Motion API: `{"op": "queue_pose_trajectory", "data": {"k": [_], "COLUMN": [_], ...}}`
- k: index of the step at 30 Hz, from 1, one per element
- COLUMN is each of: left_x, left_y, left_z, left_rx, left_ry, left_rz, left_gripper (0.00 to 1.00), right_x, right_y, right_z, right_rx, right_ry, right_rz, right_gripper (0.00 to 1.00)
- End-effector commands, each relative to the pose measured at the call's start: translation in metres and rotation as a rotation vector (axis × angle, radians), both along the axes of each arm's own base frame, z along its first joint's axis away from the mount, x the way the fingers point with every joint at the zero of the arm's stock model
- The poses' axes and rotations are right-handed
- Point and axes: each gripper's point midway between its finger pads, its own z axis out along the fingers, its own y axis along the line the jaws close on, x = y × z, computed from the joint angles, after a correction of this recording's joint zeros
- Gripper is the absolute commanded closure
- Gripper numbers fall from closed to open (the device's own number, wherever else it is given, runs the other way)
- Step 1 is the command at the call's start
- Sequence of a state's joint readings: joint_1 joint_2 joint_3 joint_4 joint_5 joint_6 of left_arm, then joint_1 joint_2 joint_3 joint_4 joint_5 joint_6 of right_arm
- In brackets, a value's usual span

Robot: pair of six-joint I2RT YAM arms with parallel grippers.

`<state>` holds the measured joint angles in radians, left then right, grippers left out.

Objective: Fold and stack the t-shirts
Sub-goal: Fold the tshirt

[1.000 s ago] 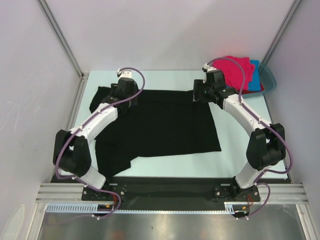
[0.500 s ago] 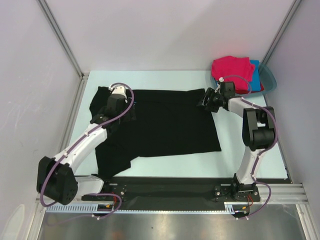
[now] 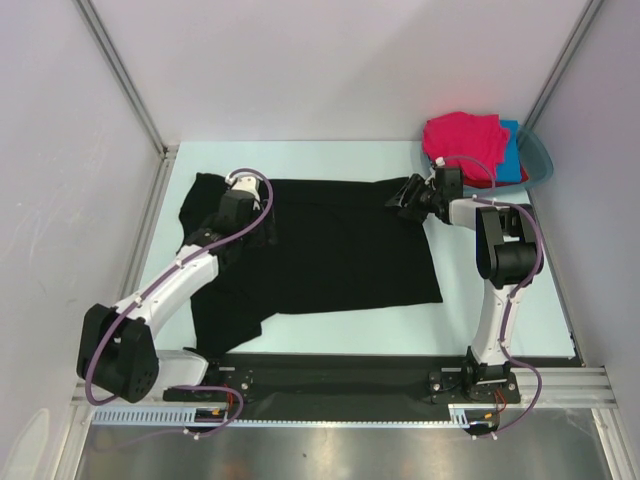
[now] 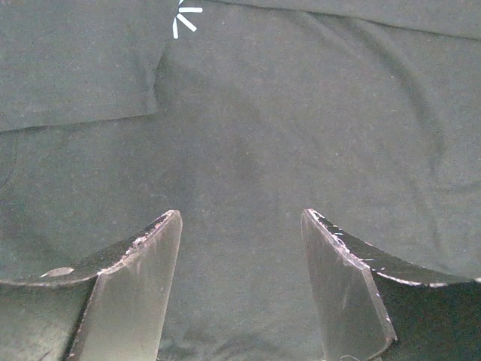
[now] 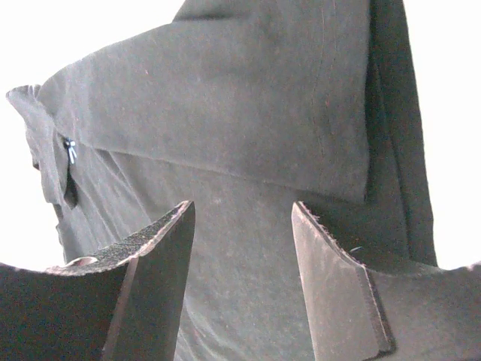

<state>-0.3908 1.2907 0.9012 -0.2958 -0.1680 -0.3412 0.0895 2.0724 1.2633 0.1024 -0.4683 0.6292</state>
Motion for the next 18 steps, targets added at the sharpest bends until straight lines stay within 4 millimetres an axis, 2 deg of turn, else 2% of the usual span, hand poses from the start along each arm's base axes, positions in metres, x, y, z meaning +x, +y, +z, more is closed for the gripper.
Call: {"op": "queue_pose_trajectory", "data": {"k": [1,5,8,12,18], "left_x": [0.007,0.008,0.007,0.007,0.006], "left_y": [-0.010,-0.010,-0.010,-0.010,-0.012], "left_z": [0.017,0.017,0.017,0.016,0.014], "left_rx": [-0.053,-0.048,-0.047,-0.045,-0.043], "left_ry": [-0.051,-0.048,-0.049,-0.041,-0.030], "left_rz": [-0.012,-0.015,-0.016,-0.019,-0.027], "left_gripper": [0.29,0.29,0.30,0.30,0.30], "right_x": [0.019,0.016,0.017,0.007,0.000], "right_y": [-0.003,-0.019,-0.026,-0.033,-0.052], "right_z": [0.013,0.003,0.006,0.008,0.002], "right_rx": [-0.016,-0.122,-0.207,-0.279,-0.364], "right_ry": [-0.047,-0.016,-0.026,0.007,0.041], "right_rz": [-0.034,-0.105,-0.138,-0.171,-0.246], "right_gripper": [0.40,0.40,0.41,0.41,0.42]}}
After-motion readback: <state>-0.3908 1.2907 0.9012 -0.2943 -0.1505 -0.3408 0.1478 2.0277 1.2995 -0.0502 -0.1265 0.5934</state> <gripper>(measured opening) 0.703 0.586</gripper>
